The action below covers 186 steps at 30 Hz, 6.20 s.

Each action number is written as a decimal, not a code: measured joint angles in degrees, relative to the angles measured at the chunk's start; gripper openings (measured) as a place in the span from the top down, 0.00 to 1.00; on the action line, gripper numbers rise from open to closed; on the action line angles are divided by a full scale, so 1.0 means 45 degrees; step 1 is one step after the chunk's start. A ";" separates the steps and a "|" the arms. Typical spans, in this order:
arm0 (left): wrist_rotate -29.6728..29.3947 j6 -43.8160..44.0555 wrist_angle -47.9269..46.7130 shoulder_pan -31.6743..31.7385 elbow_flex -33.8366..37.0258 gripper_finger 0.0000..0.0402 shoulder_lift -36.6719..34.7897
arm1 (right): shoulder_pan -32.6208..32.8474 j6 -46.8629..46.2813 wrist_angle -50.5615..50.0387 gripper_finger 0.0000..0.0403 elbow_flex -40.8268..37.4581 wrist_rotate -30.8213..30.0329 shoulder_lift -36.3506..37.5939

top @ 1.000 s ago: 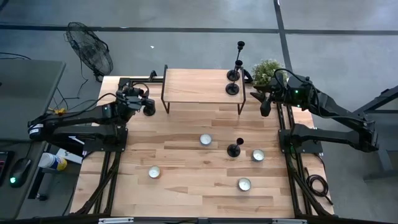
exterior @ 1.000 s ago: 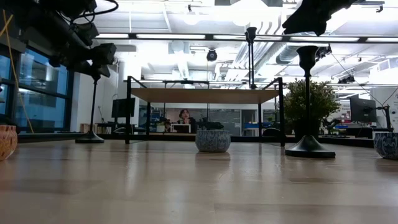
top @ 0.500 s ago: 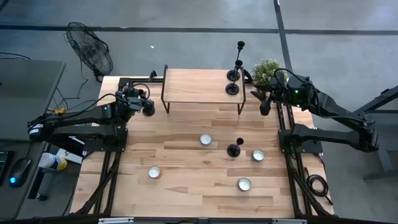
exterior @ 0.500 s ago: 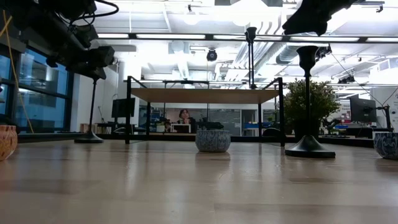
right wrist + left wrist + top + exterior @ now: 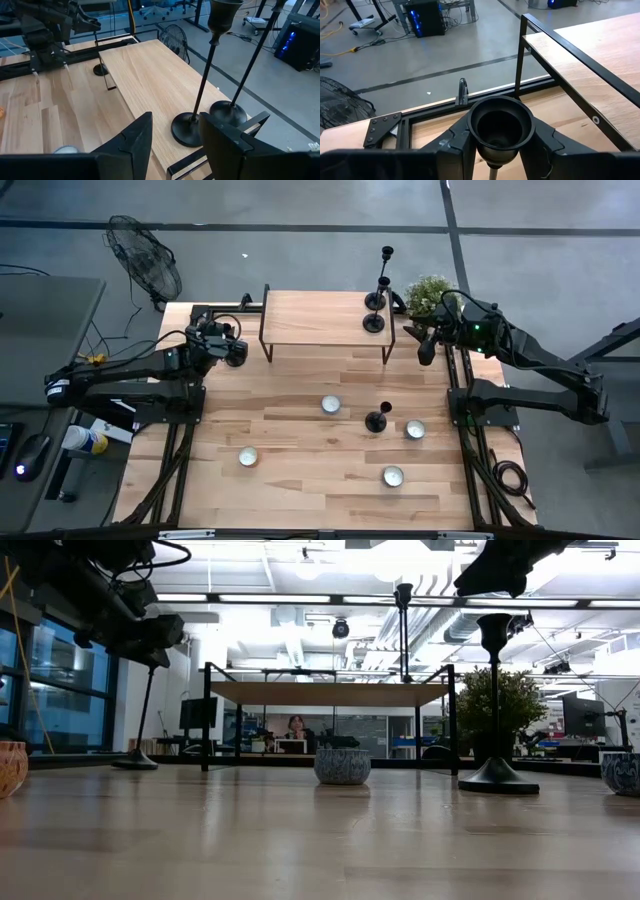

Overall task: Pick & Place candle stick holders
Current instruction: Put the black candle holder on the shelf

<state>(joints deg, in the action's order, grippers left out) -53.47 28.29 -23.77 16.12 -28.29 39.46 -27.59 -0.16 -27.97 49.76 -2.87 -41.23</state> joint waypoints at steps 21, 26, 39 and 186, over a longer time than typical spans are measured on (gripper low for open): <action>0.0000 -0.1327 -0.0093 0.0000 -0.1583 0.71 0.0000 | 0.0000 -0.0243 -0.0005 0.62 0.0000 0.0004 0.0000; -0.0010 -0.2143 -0.0082 0.0000 -0.2543 0.71 0.0000 | 0.0001 -0.0281 0.0000 0.62 0.0000 0.0004 0.0000; -0.0737 -0.4742 -0.0085 0.0000 -0.5717 0.71 0.0114 | 0.0001 -0.0296 -0.0005 0.62 0.0000 0.0004 0.0003; 1.2651 -0.7640 0.4597 0.2894 -1.6917 0.71 1.5063 | 0.3636 -0.1329 0.3590 0.62 -0.0005 -0.5918 -0.3334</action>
<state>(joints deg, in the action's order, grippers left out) 3.46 -6.09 -3.08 29.14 -104.42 107.25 -11.23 -6.14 -11.81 49.74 -29.50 -56.24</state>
